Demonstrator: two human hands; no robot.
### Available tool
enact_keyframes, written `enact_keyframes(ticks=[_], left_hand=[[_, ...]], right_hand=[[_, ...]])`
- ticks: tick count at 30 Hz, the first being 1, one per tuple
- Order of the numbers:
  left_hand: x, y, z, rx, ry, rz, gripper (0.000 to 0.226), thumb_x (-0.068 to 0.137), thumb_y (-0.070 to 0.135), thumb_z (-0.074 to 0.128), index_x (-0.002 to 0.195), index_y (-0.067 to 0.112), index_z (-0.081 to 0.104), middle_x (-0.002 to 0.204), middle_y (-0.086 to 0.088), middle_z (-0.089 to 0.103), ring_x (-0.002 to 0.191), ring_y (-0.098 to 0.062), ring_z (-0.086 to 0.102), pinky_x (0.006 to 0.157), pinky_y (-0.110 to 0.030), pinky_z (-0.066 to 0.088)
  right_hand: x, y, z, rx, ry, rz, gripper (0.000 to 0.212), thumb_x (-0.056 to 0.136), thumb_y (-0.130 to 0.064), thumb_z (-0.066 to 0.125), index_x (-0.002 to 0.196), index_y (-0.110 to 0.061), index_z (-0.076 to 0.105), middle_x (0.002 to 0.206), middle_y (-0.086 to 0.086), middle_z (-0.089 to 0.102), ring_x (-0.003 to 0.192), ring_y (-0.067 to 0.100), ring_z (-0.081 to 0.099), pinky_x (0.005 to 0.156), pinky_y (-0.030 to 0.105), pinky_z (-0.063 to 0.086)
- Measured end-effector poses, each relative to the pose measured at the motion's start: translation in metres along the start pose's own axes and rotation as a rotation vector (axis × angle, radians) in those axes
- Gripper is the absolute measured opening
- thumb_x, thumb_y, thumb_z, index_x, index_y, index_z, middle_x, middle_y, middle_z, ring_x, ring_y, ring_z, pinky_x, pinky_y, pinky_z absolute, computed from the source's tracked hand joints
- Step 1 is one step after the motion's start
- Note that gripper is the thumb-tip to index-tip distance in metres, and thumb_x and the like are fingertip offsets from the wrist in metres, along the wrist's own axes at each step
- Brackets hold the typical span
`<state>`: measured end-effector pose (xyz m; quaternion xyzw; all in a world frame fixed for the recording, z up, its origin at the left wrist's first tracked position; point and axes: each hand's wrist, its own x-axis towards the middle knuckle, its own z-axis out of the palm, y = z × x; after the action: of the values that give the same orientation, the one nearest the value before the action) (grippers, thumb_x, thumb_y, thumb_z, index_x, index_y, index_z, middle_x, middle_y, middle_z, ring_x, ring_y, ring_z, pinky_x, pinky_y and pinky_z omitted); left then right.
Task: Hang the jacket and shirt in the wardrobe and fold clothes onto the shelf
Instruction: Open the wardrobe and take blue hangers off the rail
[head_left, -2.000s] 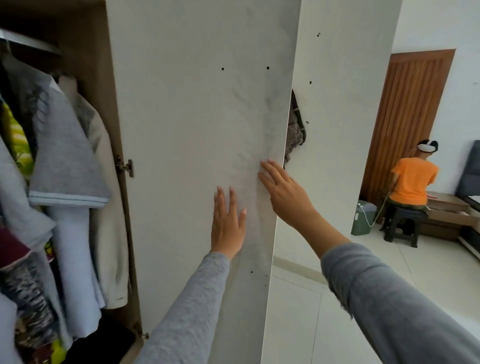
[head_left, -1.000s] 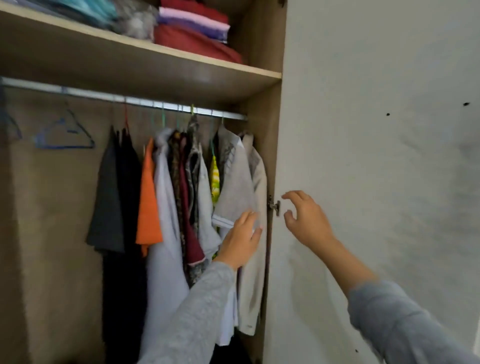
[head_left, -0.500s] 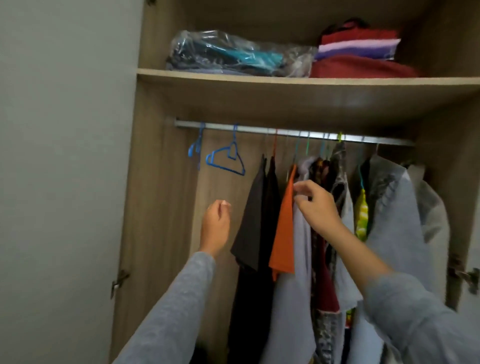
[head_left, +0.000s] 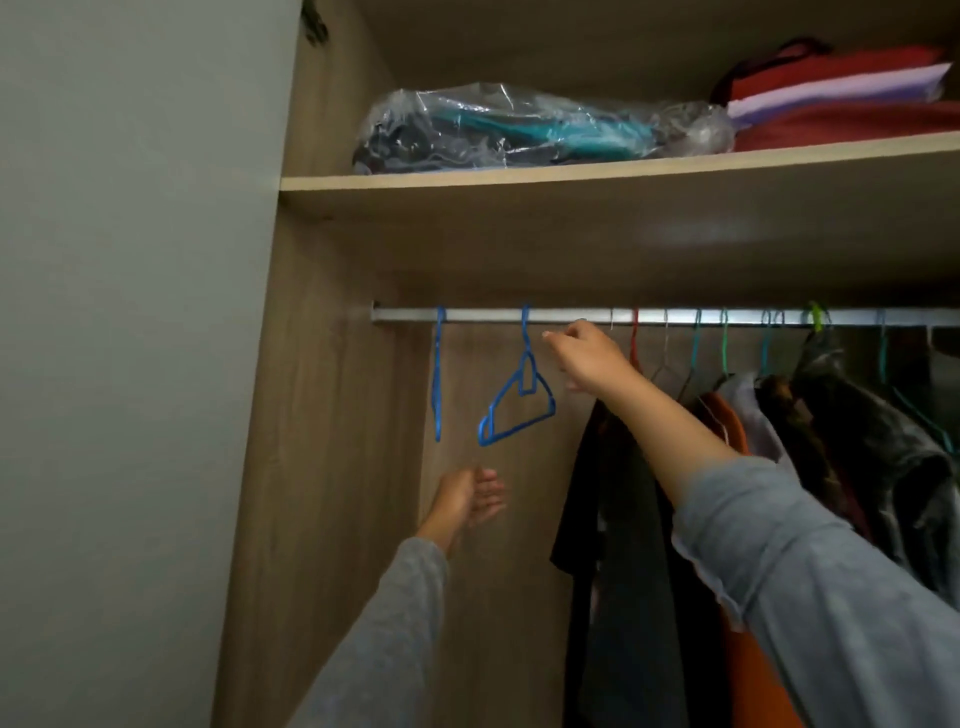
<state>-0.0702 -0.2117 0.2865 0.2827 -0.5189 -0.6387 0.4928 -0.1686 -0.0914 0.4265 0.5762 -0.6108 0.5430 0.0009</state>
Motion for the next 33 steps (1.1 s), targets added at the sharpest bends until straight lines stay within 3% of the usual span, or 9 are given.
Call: enact_keyframes(ticks=[5,9,12,15,19,23,25,29,33], left_hand=[[0.055,0.007,0.0,-0.13,-0.235,-0.149,0.041,0.103,0.024,0.024,0.094,-0.003,0.054,0.091,-0.017,0.061,0.081,-0.027,0.061,0.057,-0.029,0.056],[0.088,0.005,0.005,-0.33,-0.358,-0.193,0.057,0.101,0.041,0.027,0.099,-0.01,0.053,0.089,-0.024,0.066,0.078,-0.031,0.066,0.053,-0.029,0.058],[0.093,0.007,0.006,-0.392,-0.465,-0.188,0.057,0.098,0.042,0.035,0.098,-0.011,0.056,0.079,-0.022,0.07,0.063,-0.024,0.07,0.051,-0.024,0.056],[0.097,0.015,0.005,-0.443,-0.519,-0.151,0.056,0.099,0.039,0.034,0.094,-0.012,0.057,0.076,-0.021,0.07,0.059,-0.02,0.07,0.05,-0.022,0.055],[0.1,0.031,0.01,-0.518,-0.453,-0.127,0.04,0.1,0.014,0.039,0.076,-0.01,0.06,0.061,-0.024,0.065,0.043,-0.021,0.064,0.042,-0.021,0.052],[0.1,0.037,0.017,-0.458,-0.408,-0.105,0.023,0.098,0.003,0.039,0.082,-0.005,0.054,0.058,-0.019,0.065,0.041,-0.017,0.063,0.039,-0.02,0.049],[0.1,0.04,0.021,-0.427,-0.391,-0.076,0.024,0.098,0.005,0.039,0.082,-0.003,0.054,0.055,-0.013,0.065,0.04,-0.014,0.062,0.036,-0.019,0.047],[0.1,0.043,0.025,-0.374,-0.362,0.001,0.025,0.099,0.008,0.041,0.078,0.002,0.055,0.05,-0.004,0.064,0.041,-0.01,0.06,0.041,-0.019,0.048],[0.094,0.036,0.023,-0.291,-0.338,0.041,0.028,0.1,0.009,0.04,0.077,0.003,0.055,0.05,0.0,0.063,0.041,-0.006,0.059,0.046,-0.016,0.05]], right_hand=[[0.047,-0.001,0.043,-0.001,-0.083,0.165,0.045,0.096,-0.024,0.045,0.136,-0.004,0.036,0.125,0.014,0.047,0.11,0.03,0.049,0.086,0.04,0.046],[0.076,0.011,0.073,-0.01,-0.09,0.247,0.047,0.091,-0.018,0.054,0.131,0.0,0.039,0.082,0.01,0.048,0.071,0.022,0.053,0.056,0.031,0.05],[0.092,0.014,0.088,-0.032,-0.059,0.251,0.048,0.087,-0.02,0.057,0.128,0.001,0.044,0.083,0.016,0.055,0.052,0.022,0.053,0.041,0.025,0.045],[0.102,0.015,0.1,0.011,0.011,0.226,0.018,0.085,-0.009,0.054,0.099,0.0,0.049,0.08,0.016,0.056,0.048,0.021,0.052,0.03,0.018,0.04],[0.11,0.026,0.108,0.022,0.091,0.203,0.015,0.086,-0.004,0.047,0.071,-0.003,0.044,0.064,0.01,0.052,0.049,0.022,0.056,0.042,0.026,0.048],[0.109,0.037,0.109,-0.019,0.162,0.146,0.032,0.084,-0.015,0.049,0.111,0.004,0.053,0.107,0.02,0.061,0.09,0.035,0.064,0.078,0.041,0.056],[0.107,0.039,0.106,-0.029,0.214,0.126,0.034,0.086,-0.017,0.05,0.115,0.001,0.049,0.116,0.02,0.057,0.101,0.038,0.061,0.086,0.047,0.053],[0.1,0.04,0.097,0.019,0.243,0.076,0.02,0.087,-0.016,0.052,0.102,-0.006,0.044,0.097,0.012,0.055,0.091,0.032,0.06,0.078,0.048,0.055],[0.089,0.044,0.09,-0.048,0.211,0.102,0.027,0.086,-0.021,0.049,0.109,-0.006,0.048,0.087,0.006,0.052,0.078,0.027,0.056,0.058,0.036,0.049]])
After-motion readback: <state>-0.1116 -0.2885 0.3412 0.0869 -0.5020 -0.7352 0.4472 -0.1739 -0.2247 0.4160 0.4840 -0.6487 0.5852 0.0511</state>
